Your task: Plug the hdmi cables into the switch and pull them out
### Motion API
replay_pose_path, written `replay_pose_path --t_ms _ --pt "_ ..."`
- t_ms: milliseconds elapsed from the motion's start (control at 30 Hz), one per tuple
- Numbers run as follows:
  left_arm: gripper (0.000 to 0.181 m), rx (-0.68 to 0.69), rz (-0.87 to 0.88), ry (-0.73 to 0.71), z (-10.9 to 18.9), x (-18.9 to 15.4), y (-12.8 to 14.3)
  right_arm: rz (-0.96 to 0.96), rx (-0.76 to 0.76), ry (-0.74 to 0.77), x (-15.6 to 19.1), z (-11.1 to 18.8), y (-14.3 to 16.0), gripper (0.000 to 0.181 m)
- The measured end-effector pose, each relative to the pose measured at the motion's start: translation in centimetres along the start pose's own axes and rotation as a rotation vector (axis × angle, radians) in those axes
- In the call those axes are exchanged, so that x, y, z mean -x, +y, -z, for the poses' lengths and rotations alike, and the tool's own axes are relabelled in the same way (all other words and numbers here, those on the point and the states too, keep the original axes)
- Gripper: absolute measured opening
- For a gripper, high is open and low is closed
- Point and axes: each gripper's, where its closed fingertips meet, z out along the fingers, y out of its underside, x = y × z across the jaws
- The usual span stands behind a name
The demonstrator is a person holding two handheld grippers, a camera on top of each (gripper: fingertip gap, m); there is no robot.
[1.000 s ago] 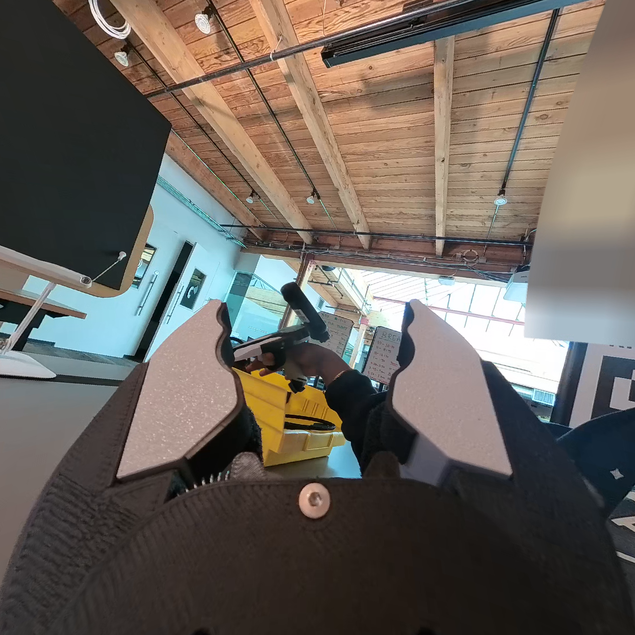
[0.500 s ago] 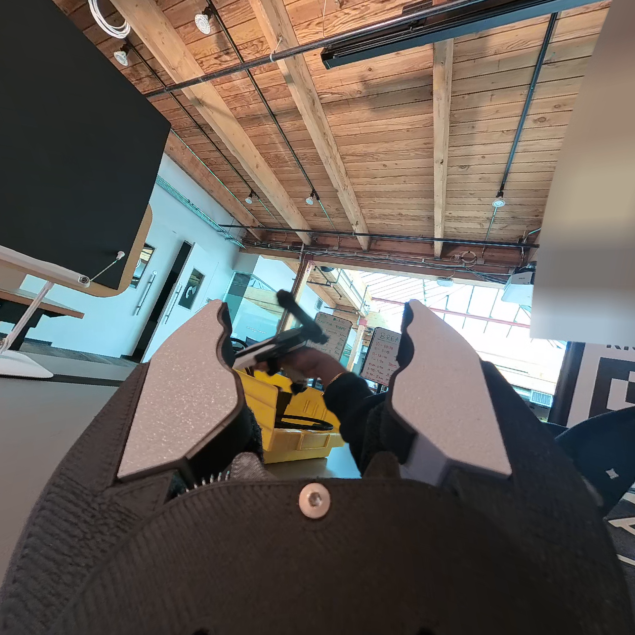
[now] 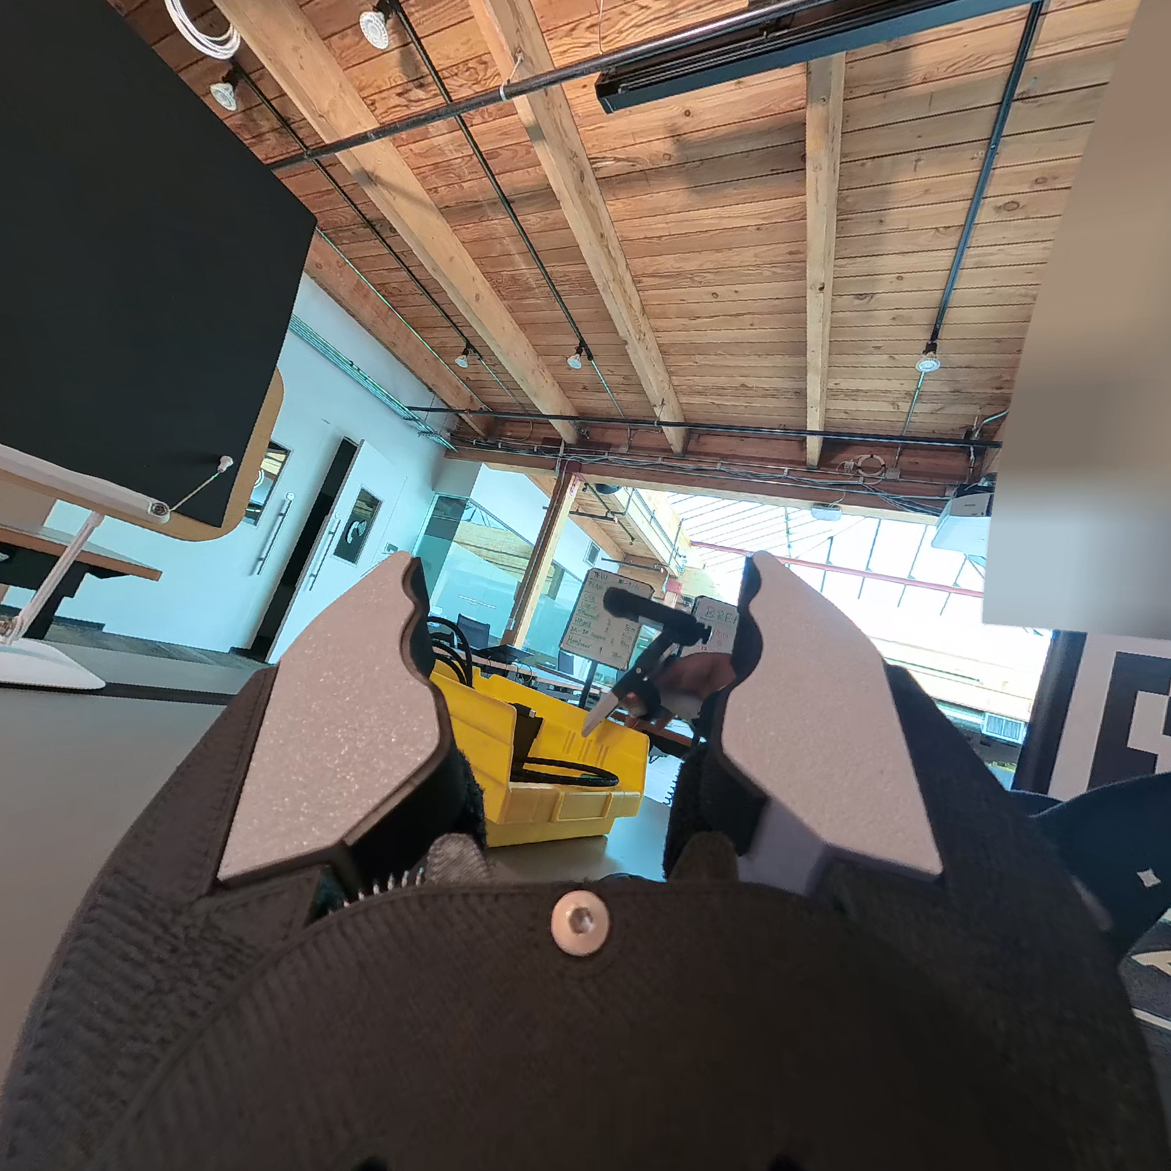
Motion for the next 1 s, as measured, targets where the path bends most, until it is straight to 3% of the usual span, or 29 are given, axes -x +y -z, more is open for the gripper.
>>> replay_pose_path --t_ms 67,100,233,400,567,1000 --pt "0.093 0.001 0.0 -0.001 0.0 0.0 0.0 0.03 -0.023 -0.067 0.8 -0.6 -0.6 0.023" --pt "0.093 0.002 0.0 -0.001 0.0 0.0 0.0 0.036 -0.008 -0.034 0.4 -0.8 -0.7 0.016" --pt "0.092 0.005 0.0 0.0 0.0 -0.1 0.1 0.077 0.021 -0.015 0.9 -1.1 -1.3 0.015" --pt "0.092 0.006 -0.004 -0.001 -0.1 -0.1 0.2 0.139 0.028 -0.129 3.9 -2.2 -2.8 0.02" --pt "0.092 0.005 0.0 0.001 -0.1 -0.1 0.1 0.253 0.088 -0.118 6.8 -3.4 -4.5 0.022" --pt "0.092 0.006 0.007 0.004 0.0 -0.3 0.3 0.457 0.071 -0.187 19.7 -8.0 -10.2 0.025"
